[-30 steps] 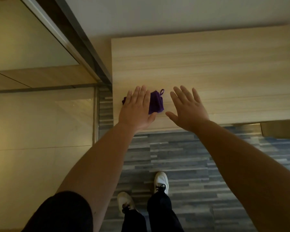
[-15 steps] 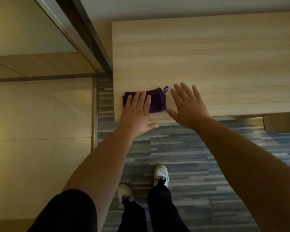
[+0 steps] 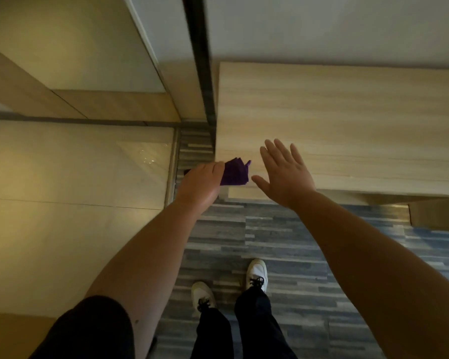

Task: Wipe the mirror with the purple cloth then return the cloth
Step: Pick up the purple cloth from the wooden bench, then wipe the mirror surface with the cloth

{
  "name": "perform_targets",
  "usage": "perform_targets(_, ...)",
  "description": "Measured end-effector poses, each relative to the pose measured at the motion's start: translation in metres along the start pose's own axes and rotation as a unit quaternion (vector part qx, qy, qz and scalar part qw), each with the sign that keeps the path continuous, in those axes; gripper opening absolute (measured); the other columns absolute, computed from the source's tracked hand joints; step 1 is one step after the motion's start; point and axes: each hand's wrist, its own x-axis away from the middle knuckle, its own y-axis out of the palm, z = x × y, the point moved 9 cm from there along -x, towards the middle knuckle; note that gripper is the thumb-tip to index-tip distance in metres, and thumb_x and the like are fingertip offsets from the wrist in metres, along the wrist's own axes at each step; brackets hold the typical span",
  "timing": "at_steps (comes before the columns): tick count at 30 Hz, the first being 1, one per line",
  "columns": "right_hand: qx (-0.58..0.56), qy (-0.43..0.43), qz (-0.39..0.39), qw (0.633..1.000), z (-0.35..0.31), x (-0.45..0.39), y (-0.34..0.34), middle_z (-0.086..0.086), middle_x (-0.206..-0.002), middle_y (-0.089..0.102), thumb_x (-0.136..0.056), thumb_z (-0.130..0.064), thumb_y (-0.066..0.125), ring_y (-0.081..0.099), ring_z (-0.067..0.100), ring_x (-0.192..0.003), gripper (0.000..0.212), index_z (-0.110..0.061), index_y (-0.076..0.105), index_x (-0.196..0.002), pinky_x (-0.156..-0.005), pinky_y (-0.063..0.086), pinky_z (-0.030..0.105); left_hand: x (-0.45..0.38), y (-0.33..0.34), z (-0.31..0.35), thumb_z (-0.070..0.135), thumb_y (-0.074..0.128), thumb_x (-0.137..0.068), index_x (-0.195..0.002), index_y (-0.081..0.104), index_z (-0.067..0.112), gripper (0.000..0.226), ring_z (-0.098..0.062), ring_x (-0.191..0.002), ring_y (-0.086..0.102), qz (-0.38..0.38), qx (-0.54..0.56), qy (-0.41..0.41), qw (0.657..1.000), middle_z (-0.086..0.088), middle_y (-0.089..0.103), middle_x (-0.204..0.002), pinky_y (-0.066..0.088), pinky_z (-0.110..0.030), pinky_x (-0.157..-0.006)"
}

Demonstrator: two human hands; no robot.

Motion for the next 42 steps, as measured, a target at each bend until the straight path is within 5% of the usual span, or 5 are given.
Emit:
perform_targets(12,0.011,-0.078,0.099,0.992,-0.18,-0.019,-0.184,0.006,-0.165,-0.012,-0.1,-0.062,0.022,-0.022,0.019,-0.147,0.078,-0.015,-0.006,-0.157,-0.121,-0.012,0.04,0.124,-0.228,-0.165,0.014,0.071,-0.083,-0.123,0.055,0.005,0.044,-0.031,-0.097,0.062,0.154,-0.029,-0.153,0.976,-0.013,0.066,-0.109,0.052,-0.039,-0.072)
perform_targets(20,0.044,-0.107,0.189,0.975,-0.265,-0.051,-0.297,0.008,-0.166,-0.009,-0.101,-0.06,0.021,-0.018,0.022,-0.149,0.076,-0.014,-0.001,-0.157,-0.12,-0.011,0.042,0.168,-0.324,-0.238,0.013,0.068,-0.086,-0.131,0.047,0.006,0.05,-0.028,-0.107,0.058,0.208,-0.049,-0.182,0.96,-0.012,0.061,-0.121,0.05,-0.038,-0.085)
perform_targets(38,0.071,-0.135,0.389,0.909,-0.339,-0.222,-0.576,0.011,-0.166,-0.002,-0.102,-0.056,0.021,-0.012,0.026,-0.152,0.074,-0.01,0.006,-0.157,-0.122,-0.01,0.045,0.08,-0.576,-0.397,0.008,0.08,-0.073,-0.113,0.058,0.004,0.046,-0.028,-0.087,0.065,0.373,-0.126,-0.16,0.905,-0.012,0.067,-0.1,0.054,-0.037,-0.067)
perform_targets(42,0.101,-0.137,0.462,0.871,-0.355,-0.251,-0.644,0.015,-0.164,0.016,-0.102,-0.054,0.029,0.004,0.03,-0.153,0.072,-0.005,0.023,-0.154,-0.123,0.0,0.048,0.061,-0.636,-0.427,0.008,0.084,-0.068,-0.117,0.056,0.004,0.057,-0.028,-0.092,0.064,0.413,-0.139,-0.134,0.89,-0.011,0.067,-0.107,0.055,-0.038,-0.072)
